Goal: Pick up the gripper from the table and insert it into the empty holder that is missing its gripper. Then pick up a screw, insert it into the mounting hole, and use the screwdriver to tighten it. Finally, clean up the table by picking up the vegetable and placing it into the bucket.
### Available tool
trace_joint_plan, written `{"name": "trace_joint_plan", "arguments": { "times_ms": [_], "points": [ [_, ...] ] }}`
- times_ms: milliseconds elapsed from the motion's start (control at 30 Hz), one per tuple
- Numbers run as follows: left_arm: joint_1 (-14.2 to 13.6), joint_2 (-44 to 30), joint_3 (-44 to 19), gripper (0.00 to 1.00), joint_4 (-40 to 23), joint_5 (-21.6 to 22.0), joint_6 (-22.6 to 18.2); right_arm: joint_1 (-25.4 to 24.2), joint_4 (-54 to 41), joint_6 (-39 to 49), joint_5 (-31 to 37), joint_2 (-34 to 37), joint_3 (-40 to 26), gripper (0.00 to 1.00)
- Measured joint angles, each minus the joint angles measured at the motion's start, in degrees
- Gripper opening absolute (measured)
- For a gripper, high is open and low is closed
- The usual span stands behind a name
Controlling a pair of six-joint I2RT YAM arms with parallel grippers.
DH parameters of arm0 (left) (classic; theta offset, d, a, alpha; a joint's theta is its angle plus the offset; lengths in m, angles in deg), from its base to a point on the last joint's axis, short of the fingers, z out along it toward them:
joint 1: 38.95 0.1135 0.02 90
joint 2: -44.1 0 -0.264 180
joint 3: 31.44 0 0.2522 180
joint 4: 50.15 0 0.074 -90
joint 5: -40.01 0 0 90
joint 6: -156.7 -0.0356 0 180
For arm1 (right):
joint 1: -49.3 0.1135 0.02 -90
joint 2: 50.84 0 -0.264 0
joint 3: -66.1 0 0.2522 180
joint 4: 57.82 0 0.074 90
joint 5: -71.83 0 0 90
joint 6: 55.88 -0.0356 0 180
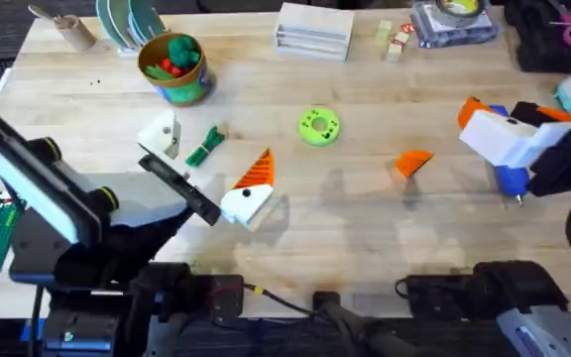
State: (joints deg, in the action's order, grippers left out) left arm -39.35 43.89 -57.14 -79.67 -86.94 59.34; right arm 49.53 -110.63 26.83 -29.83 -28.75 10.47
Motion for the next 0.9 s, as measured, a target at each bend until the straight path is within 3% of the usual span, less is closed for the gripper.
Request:
{"name": "trace_joint_plan", "arguments": {
  "times_ms": [333, 600, 900],
  "points": [
    [0.00, 0.00, 3.74, 0.993, 1.06, -0.38, 0.01, 0.00, 0.00, 0.00, 0.00, 0.00, 0.00, 0.950],
    [0.00, -0.11, 11.16, 0.993, 11.94, -0.58, -0.04, 0.00, 0.00, 0.00, 0.00, 0.00, 0.00, 0.950],
    [0.00, -0.09, 11.25, 0.993, 12.15, -0.79, -0.09, 0.00, 0.00, 0.00, 0.00, 0.00, 0.00, 0.950]
  ]
}}
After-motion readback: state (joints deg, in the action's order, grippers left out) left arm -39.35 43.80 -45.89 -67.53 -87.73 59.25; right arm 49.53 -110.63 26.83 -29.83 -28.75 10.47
